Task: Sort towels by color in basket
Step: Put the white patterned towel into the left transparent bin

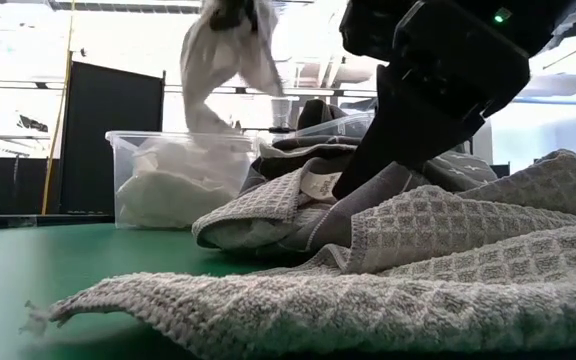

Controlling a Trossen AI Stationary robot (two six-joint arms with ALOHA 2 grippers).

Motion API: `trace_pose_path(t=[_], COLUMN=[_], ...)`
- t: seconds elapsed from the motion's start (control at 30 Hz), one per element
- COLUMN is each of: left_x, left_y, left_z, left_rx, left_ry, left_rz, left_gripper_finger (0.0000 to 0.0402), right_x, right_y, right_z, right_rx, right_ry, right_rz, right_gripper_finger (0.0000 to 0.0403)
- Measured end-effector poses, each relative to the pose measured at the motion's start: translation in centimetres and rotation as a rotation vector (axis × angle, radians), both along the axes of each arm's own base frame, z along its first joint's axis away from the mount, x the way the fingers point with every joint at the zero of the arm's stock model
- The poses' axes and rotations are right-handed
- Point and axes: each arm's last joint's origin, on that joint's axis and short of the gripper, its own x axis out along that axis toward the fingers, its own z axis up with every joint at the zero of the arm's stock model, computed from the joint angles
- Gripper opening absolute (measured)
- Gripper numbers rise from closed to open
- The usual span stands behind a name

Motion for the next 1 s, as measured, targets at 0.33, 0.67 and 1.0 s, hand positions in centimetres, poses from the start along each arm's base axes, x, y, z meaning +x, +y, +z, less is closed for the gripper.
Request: trace_pose_path(t=[0.33, 0.67, 1.0], left_x=[-0.8, -2.6, -4.1], left_y=[3.1, 6.4, 9.7], left_z=[-6.6, -12.3, -15.0], left_rx=[-0.445, -0.629, -0.855], left_ry=[-0.066, -0.083, -0.435], left_rz=[0.039, 0.213, 0.404], left_gripper_finger=[0.0021, 0.0021, 0.0024], right_x=[-0.3, -0.3, -0.3], right_y=[0.3, 0.3, 0.3], right_z=[-0.1, -0.1, -0.1], right_rx=[0.007, 0.01, 0.016], right_ry=[0.013, 0.016, 0.015], right_rz=[-0.004, -0.01, -0.016], right_gripper_finger=[0.0274, 0.0274, 0.0274])
